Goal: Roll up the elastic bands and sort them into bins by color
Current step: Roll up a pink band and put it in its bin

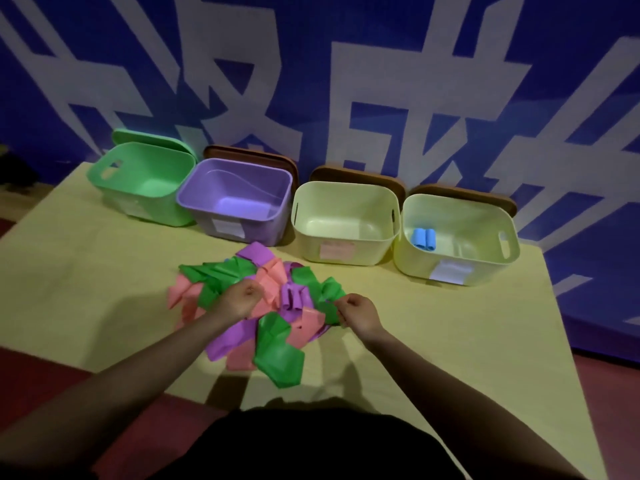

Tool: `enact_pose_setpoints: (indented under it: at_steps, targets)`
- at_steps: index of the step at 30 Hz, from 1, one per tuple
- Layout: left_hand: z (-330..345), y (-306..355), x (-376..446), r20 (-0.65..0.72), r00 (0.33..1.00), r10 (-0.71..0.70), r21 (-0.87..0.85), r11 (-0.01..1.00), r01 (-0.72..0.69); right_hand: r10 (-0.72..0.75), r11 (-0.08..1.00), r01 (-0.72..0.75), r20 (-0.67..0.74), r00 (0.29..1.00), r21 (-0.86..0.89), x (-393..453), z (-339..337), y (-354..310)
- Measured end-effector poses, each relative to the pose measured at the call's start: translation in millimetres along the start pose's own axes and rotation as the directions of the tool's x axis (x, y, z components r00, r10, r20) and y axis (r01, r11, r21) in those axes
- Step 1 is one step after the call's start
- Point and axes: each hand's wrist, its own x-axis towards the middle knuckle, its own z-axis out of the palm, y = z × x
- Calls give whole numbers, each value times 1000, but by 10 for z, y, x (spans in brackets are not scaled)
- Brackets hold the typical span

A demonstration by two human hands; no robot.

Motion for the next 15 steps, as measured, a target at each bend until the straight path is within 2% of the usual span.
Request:
enact_pose_setpoints:
  at_steps: [5,10,13,15]
  targets:
    - [-107,-262,72,-26,997,75,51,996,-74,-63,984,63,0,998,-166,93,371,-57]
    - [-213,-349,201,-18,985,169,95,981,-167,-142,935,170,112,984,-311,136,659,-211]
    - [-250,-393,292,-4,986,168,151,975,-166,-143,914,174,109,984,-366,213,805,-300]
    - [-248,-409,344,54,987,151,175,972,-158,-122,904,154,103,987,-400,282,887,-329]
